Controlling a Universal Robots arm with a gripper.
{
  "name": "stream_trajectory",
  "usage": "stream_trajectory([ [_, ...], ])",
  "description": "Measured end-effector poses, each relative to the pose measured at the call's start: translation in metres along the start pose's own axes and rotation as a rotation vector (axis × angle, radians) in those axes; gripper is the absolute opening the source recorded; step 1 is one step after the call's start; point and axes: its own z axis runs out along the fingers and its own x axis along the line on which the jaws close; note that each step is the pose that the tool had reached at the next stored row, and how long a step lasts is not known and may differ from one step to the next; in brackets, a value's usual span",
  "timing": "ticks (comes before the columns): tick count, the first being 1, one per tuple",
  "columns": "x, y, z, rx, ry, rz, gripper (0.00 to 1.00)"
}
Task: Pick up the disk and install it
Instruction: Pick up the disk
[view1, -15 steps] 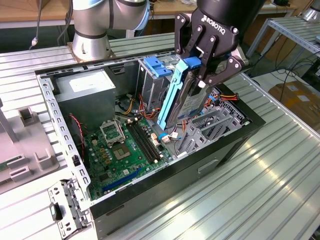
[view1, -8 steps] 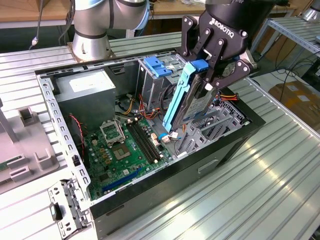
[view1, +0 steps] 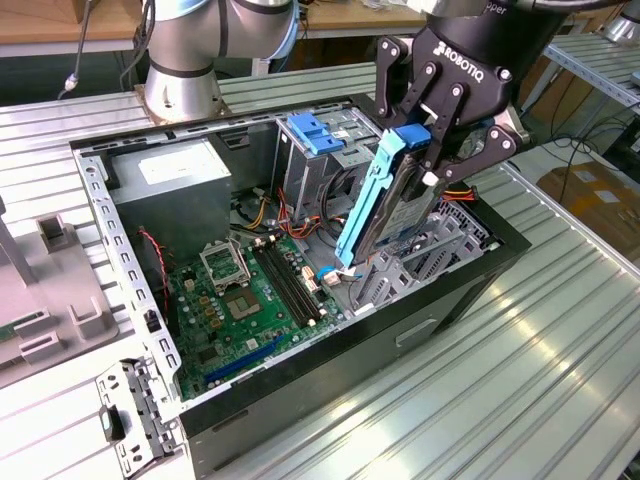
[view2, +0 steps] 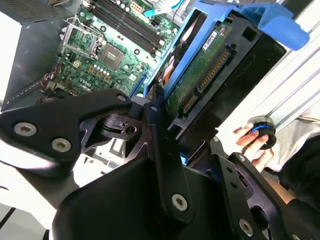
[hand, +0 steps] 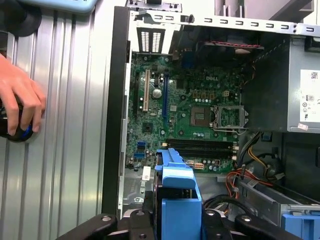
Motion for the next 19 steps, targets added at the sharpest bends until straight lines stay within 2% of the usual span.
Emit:
stream_trajectory([
  [1, 0.0003, 0.0, 0.0002, 0.0003, -0.0008, 0.006, 0.37],
  [3, 0.0006, -0.0001, 0.0006, 0.001, -0.0061, 0.02, 0.37],
  [5, 0.0013, -0.0011, 0.0009, 0.0017, -0.0162, 0.032, 0.37],
  [8, 0.0028, -0.0033, 0.0011, 0.002, -0.0262, 0.033, 0.37],
  [10, 0.0057, -0.0082, 0.001, 0.0012, -0.0318, 0.033, 0.37],
  [13, 0.0102, -0.0149, 0.0009, -0.0002, -0.0368, 0.033, 0.37],
  [19, 0.0163, -0.0256, 0.0006, -0.003, -0.0424, 0.033, 0.37],
])
